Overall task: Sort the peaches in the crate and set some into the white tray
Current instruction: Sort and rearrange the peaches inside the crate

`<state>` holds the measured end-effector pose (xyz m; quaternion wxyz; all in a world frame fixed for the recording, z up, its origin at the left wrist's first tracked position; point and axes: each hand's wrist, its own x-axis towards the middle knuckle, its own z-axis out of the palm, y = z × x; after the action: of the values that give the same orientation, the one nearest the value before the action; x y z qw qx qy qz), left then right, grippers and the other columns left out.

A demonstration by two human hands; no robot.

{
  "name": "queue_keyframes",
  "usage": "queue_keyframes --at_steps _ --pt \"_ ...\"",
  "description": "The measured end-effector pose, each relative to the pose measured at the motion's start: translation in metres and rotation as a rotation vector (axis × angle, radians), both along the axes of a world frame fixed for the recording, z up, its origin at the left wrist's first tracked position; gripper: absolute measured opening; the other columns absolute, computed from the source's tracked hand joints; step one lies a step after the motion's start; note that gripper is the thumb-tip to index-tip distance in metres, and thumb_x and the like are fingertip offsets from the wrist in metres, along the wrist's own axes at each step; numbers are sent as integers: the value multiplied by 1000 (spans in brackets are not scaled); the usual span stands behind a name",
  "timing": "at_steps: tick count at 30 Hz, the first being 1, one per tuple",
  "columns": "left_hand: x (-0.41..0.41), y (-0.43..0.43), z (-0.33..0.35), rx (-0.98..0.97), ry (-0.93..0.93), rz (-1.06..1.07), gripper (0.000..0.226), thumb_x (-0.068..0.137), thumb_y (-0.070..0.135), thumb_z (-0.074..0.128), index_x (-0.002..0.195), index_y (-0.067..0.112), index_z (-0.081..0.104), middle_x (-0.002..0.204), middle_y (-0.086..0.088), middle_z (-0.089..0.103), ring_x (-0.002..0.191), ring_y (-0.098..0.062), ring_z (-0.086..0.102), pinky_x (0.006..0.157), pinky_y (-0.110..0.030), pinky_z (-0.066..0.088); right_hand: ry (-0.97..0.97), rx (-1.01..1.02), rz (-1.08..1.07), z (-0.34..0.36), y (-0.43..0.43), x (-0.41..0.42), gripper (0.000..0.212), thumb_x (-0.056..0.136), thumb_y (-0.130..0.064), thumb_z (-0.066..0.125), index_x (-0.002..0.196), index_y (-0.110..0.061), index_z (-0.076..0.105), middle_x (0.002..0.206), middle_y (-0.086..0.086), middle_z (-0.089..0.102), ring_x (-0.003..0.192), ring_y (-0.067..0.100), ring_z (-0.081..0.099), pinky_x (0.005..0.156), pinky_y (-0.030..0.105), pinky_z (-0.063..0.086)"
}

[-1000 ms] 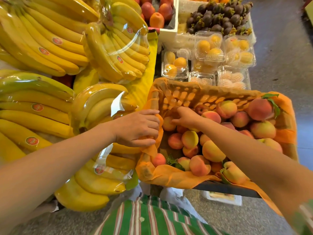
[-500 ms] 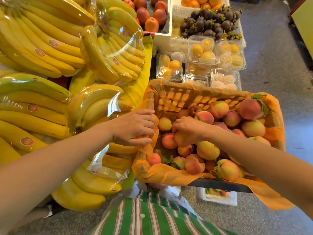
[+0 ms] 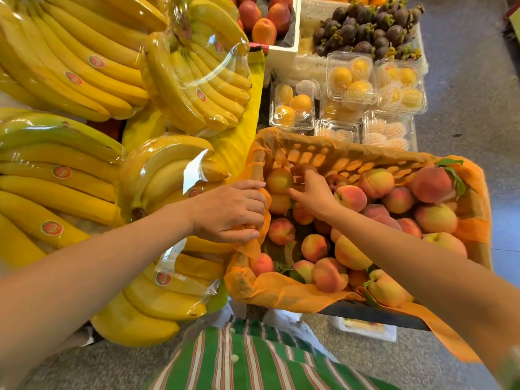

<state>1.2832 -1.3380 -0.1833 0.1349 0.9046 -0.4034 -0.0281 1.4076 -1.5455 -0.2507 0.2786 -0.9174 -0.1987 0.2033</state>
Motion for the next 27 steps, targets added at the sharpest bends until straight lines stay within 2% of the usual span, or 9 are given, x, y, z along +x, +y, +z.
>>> queue_keyframes --at_steps 4,6,8,10,13,15,19,23,27 --pt "0 -1 0 -4 3 4 38 97 42 37 90 18 66 94 1 64 107 -21 56 118 -42 19 -85 -3 278 16 -18 -21 40 81 -33 72 111 -11 56 105 7 63 96 23 60 78 39 50" --pt "0 -1 0 -2 3 8 37 97 42 38 90 19 66 94 1 64 107 -21 56 118 -41 19 -43 -152 482 17 -22 -36 44 80 -34 72 111 -10 52 104 7 57 94 26 58 72 34 45" --pt "-1 -1 0 -3 0 12 37 97 42 38 89 19 66 94 1 64 107 -21 56 118 -42 20 -29 -371 615 8 -21 -50 62 77 -39 75 122 -10 44 110 11 52 97 30 56 74 38 44" --pt "-2 -2 1 -8 3 18 37 97 41 38 89 19 66 94 1 64 107 -21 57 118 -42 20 -28 -467 605 -3 -17 -58 72 76 -41 76 129 -10 37 114 14 51 98 34 58 73 42 47" --pt "-2 -3 1 -19 2 25 36 96 41 40 88 18 67 93 0 64 106 -22 58 117 -43 22 -63 -379 534 -13 -13 -56 56 80 -40 72 116 -10 42 106 14 55 91 34 58 64 41 42" --pt "-2 -3 1 -20 3 26 35 96 40 41 88 18 67 93 0 65 106 -22 58 117 -44 22 -54 -314 519 -15 -12 -53 55 79 -43 72 115 -11 44 100 12 57 89 31 56 63 37 37" --pt "-3 -3 1 -22 -1 25 36 96 40 40 88 18 67 93 0 65 106 -22 58 117 -44 23 32 -162 507 -17 -5 -67 55 77 -39 76 114 -9 48 101 9 59 90 25 55 66 36 38" --pt "-2 -3 0 -23 -4 24 37 96 41 39 88 19 67 93 1 65 106 -21 57 117 -42 21 143 -154 504 -4 -10 -58 46 81 -28 74 119 -11 54 109 9 67 100 24 63 80 40 52" --pt "-1 -4 0 -31 -23 31 38 96 42 38 85 19 66 91 0 64 102 -22 58 116 -41 22 292 -209 598 41 -29 -36 40 82 -31 74 116 -16 60 104 1 68 95 16 64 81 34 54"
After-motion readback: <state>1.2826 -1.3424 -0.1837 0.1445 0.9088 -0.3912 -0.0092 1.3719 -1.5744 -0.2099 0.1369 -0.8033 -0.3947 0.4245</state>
